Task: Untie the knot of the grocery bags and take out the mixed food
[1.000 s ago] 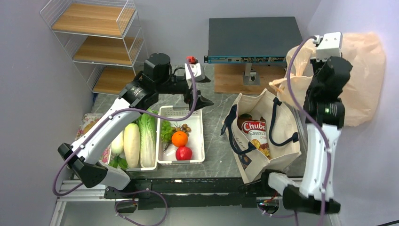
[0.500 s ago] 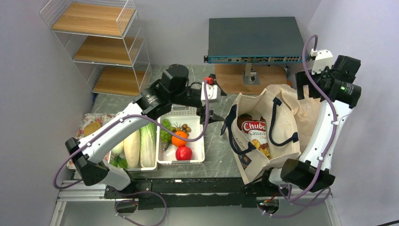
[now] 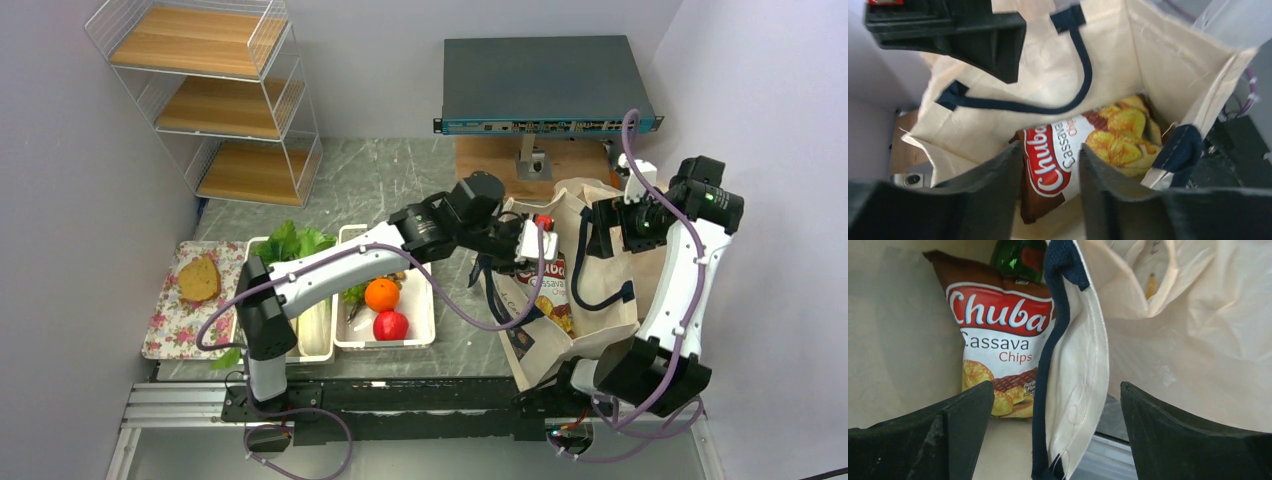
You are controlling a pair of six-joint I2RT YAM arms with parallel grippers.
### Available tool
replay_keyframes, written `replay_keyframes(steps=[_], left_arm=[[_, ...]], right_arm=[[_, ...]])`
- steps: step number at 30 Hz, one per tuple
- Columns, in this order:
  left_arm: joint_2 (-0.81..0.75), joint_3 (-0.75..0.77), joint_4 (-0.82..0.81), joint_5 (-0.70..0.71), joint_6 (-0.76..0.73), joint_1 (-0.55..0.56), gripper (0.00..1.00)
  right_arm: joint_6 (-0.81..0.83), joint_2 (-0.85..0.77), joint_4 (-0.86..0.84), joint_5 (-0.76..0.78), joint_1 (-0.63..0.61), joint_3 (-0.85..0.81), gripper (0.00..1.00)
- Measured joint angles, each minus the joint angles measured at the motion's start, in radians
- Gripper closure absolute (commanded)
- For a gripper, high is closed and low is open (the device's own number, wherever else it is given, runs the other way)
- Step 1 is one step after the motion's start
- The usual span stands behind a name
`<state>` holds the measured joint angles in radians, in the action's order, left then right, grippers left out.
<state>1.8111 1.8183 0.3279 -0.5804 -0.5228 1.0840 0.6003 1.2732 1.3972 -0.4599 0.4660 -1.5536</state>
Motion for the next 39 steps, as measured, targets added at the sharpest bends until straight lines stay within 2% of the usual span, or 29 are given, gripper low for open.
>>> replay_keyframes(steps=[2,3,5,10,11,14,16,18,22,25,29,34,39], left_arm=[[0.031,0.007,0.041,0.038,-0.026,0.01,0.76],[0.035,0.003,0.066,0.057,-0.039,0.011,0.78],[0.021,-0.035,0.104,0.084,-0.068,0.01,0.81],[-0.17,-0.317,0.123,0.116,-0.148,0.0,0.83],[-0.217,-0.374,0.124,0.117,-0.163,0.0,0.83],[-0.306,-0.458,0.127,0.12,-0.196,0.002,0.81],[-0.32,-0.462,0.126,0.127,-0.202,0.002,0.74],[-0.322,-0.464,0.124,0.135,-0.21,0.002,0.65],[-0.322,-0.496,0.117,0.149,-0.216,0.002,0.56],[-0.322,-0.532,0.102,0.16,-0.207,0.002,0.42],[-0.33,-0.591,0.042,0.17,-0.17,-0.013,0.24],[-0.395,-0.719,-0.066,0.177,-0.191,-0.029,0.25],[-0.343,-0.682,-0.109,0.16,-0.265,-0.011,0.24]], right_arm=[[0.016,0.025,0.006,-0.002,0.0,0.03,0.12],[0.026,0.031,0.007,-0.003,0.0,0.048,0.16],[0.042,0.032,0.009,-0.003,0.0,0.09,0.3],[0.076,0.028,0.017,-0.042,-0.001,0.126,0.95],[0.077,0.028,0.023,-0.064,-0.006,0.125,1.0],[0.061,0.03,0.046,-0.142,-0.031,0.108,1.0],[0.035,0.03,0.053,-0.177,-0.07,0.091,1.0],[0.001,0.03,0.045,-0.199,-0.134,0.076,1.0],[-0.084,0.021,-0.031,-0.186,-0.33,0.058,1.0],[-0.116,0.021,-0.069,-0.169,-0.426,0.018,1.0],[-0.13,0.005,-0.105,-0.177,-0.441,-0.029,1.0],[-0.097,-0.106,-0.163,-0.173,-0.454,0.108,1.0],[-0.087,-0.161,-0.196,-0.147,-0.457,0.171,1.0]])
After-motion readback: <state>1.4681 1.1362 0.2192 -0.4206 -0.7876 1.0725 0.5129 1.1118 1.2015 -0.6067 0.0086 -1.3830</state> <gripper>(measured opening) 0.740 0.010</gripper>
